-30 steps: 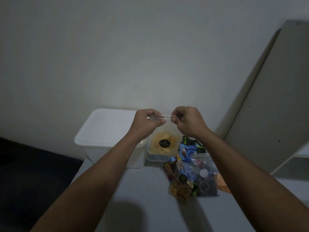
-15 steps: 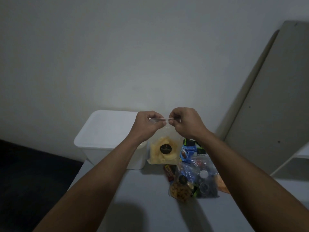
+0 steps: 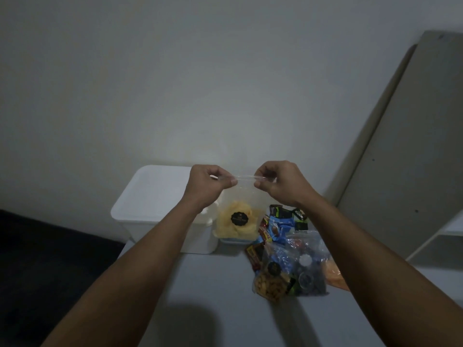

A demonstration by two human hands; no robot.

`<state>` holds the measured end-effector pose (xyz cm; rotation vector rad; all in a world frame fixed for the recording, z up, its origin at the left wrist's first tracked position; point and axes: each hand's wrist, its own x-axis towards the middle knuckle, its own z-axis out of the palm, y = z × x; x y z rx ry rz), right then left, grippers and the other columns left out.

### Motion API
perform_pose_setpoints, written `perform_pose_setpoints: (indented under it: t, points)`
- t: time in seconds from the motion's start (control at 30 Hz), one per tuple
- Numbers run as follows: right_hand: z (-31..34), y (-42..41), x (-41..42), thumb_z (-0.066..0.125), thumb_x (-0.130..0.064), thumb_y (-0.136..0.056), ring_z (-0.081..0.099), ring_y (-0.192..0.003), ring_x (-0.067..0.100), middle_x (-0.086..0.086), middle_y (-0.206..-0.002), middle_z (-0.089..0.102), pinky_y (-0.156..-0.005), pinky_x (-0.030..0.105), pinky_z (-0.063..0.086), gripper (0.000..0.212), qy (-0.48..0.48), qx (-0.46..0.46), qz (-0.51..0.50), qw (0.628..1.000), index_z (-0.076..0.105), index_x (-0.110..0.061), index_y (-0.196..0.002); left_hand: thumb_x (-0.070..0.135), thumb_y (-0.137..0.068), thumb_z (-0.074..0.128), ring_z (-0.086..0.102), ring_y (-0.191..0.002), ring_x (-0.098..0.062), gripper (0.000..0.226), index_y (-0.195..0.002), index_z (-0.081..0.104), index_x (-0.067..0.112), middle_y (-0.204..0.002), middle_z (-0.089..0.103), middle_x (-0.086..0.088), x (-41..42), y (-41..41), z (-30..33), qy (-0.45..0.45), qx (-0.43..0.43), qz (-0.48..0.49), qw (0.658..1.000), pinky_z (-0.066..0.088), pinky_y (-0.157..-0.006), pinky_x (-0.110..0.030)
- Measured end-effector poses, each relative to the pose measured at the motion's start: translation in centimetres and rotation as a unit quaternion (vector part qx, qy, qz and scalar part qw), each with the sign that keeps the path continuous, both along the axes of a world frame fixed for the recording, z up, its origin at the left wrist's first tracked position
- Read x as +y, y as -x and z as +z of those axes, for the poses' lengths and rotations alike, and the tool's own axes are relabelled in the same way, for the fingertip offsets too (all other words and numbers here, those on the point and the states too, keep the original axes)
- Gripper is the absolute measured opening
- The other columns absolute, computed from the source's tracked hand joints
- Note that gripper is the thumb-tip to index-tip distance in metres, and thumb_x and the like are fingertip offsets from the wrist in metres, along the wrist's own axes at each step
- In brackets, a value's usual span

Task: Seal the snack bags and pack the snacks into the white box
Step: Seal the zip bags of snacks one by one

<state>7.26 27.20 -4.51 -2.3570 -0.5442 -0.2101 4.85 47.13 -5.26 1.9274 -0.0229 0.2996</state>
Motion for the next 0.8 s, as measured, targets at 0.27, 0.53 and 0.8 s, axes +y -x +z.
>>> perform_pose_setpoints:
  t: [0.27, 0.53, 0.8]
  points:
    - [-0.2, -0.2, -0.5, 0.077, -0.018, -0.079, 0.069, -0.073, 0.015, 0.001, -0.076, 0.073, -0.074, 0.032, 0.057, 0.004, -0.030, 0.007, -0.031, 0.999, 0.076, -0.017, -0.083, 0.012, -0.068, 0.083, 0.069, -0.069, -0.005, 0.011, -0.071, 0.075, 0.005, -0.070, 0.074, 0.000, 0.7, -0.1, 0.2, 0.057, 0.032, 0.000, 0.998, 0.049, -0.071, -0.014]
    - [0.1, -0.3, -1.5, 0.080, -0.019, -0.076, 0.068, -0.072, 0.014, 0.004, -0.078, 0.074, -0.071, 0.027, 0.056, 0.013, -0.014, 0.012, -0.023, 1.000, 0.077, -0.013, -0.086, 0.011, -0.071, 0.082, 0.066, -0.064, 0.001, 0.009, -0.074, 0.074, 0.007, -0.064, 0.072, 0.007, 1.6, -0.4, -0.1, 0.075, 0.056, -0.004, 0.996, 0.048, -0.070, -0.017]
    - [0.6, -0.4, -1.7, 0.084, -0.020, -0.069, 0.063, -0.061, -0.002, -0.002, -0.069, 0.070, -0.056, 0.007, 0.045, 0.018, -0.037, 0.047, -0.006, 0.998, 0.077, -0.010, -0.083, 0.014, -0.077, 0.077, 0.068, -0.071, 0.001, 0.008, -0.073, 0.074, 0.008, -0.069, 0.073, 0.006, 2.1, -0.8, -0.9, 0.070, 0.048, 0.013, 0.996, 0.048, -0.068, -0.015]
